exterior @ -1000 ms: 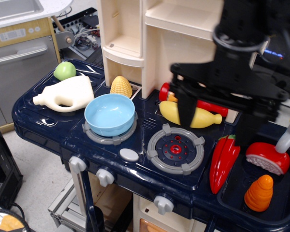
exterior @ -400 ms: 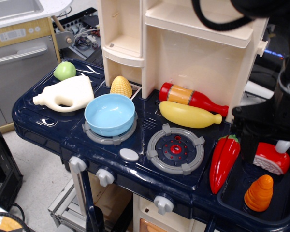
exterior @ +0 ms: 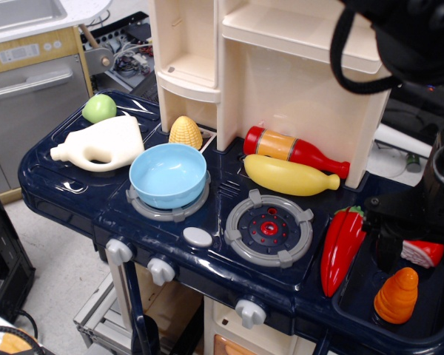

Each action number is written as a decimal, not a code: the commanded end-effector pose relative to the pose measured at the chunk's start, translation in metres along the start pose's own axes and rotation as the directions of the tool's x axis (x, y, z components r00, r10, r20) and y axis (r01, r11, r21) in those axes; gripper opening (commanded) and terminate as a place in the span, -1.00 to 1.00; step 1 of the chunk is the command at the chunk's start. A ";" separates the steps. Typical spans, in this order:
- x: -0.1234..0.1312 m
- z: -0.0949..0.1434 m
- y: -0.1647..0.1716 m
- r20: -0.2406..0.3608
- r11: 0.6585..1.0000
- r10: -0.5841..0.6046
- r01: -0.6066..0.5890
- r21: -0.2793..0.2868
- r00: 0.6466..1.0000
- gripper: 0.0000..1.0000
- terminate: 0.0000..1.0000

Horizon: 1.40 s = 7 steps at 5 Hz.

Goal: Put carrot in bowl

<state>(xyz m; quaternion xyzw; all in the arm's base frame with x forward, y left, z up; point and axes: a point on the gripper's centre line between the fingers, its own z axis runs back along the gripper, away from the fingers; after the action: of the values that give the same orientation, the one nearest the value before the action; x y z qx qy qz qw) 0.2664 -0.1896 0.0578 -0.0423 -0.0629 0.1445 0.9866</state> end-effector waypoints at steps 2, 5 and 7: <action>0.004 -0.023 -0.005 0.050 0.997 0.050 -0.047 -0.063 0.998 1.00 -1.00; 0.003 -0.026 0.003 0.019 0.995 0.083 -0.082 -0.065 0.996 -1.00 -1.00; 0.007 0.053 0.031 -0.033 0.990 0.067 -0.062 0.130 0.997 -1.00 -1.00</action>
<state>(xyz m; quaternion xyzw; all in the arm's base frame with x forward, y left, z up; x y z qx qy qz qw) 0.2474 -0.1435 0.0903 0.0510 -0.0088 0.1755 0.9831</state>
